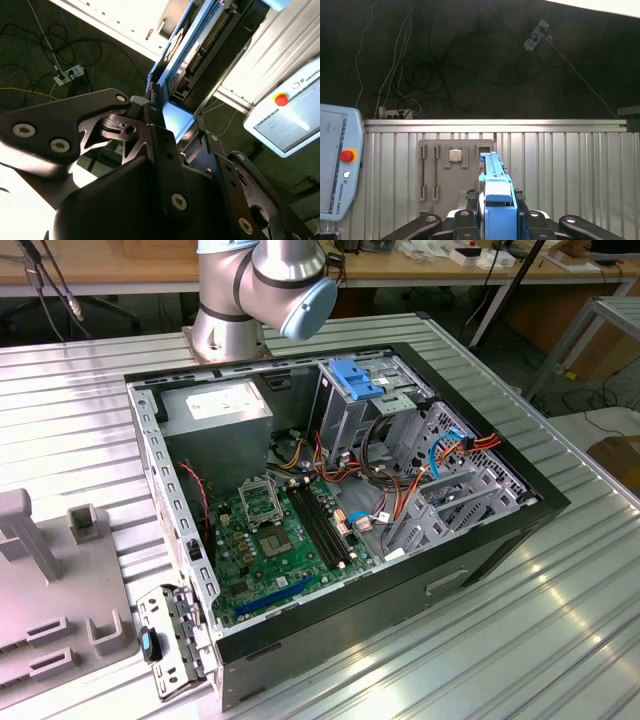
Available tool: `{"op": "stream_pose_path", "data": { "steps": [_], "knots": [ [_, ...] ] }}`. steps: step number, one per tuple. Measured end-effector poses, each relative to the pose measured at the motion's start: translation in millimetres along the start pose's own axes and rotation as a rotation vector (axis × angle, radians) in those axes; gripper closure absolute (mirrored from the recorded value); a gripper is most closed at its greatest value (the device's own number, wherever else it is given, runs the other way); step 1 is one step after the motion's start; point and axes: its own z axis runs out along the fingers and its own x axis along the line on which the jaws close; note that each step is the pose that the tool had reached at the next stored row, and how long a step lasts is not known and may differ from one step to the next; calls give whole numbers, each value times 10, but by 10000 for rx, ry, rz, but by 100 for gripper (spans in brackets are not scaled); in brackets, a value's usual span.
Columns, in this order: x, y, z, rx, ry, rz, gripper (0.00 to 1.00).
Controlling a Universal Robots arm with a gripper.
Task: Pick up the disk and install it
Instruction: 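Pick up the disk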
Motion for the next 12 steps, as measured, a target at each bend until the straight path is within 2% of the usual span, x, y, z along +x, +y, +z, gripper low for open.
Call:
{"op": "stream_pose_path", "data": {
  "steps": [2,7,12],
  "knots": [
    [-2,5,-117,-12,1,0,63],
    [-5,12,-306,-41,1,0,63],
    [-5,12,-299,-43,1,0,63]
  ]
}}
